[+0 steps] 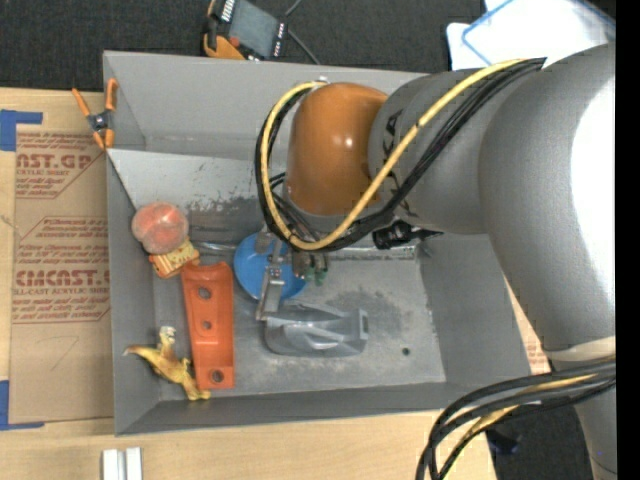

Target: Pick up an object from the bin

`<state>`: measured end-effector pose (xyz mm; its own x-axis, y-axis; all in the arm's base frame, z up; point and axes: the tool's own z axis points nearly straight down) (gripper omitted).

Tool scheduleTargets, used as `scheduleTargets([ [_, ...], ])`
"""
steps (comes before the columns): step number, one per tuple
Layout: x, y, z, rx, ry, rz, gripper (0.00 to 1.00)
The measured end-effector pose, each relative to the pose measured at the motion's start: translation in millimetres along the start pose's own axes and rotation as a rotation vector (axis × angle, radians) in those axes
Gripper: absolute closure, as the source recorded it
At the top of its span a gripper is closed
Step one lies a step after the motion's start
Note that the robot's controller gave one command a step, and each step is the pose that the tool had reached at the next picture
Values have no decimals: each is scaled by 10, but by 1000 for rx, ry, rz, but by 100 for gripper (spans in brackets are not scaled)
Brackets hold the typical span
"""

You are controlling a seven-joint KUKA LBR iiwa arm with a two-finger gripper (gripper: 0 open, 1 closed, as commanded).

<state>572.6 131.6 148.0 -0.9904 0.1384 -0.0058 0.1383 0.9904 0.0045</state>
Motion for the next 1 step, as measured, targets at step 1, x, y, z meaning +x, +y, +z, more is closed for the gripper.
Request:
scheduleTargets([
  [1,15,-28,195,0,1,15,0],
])
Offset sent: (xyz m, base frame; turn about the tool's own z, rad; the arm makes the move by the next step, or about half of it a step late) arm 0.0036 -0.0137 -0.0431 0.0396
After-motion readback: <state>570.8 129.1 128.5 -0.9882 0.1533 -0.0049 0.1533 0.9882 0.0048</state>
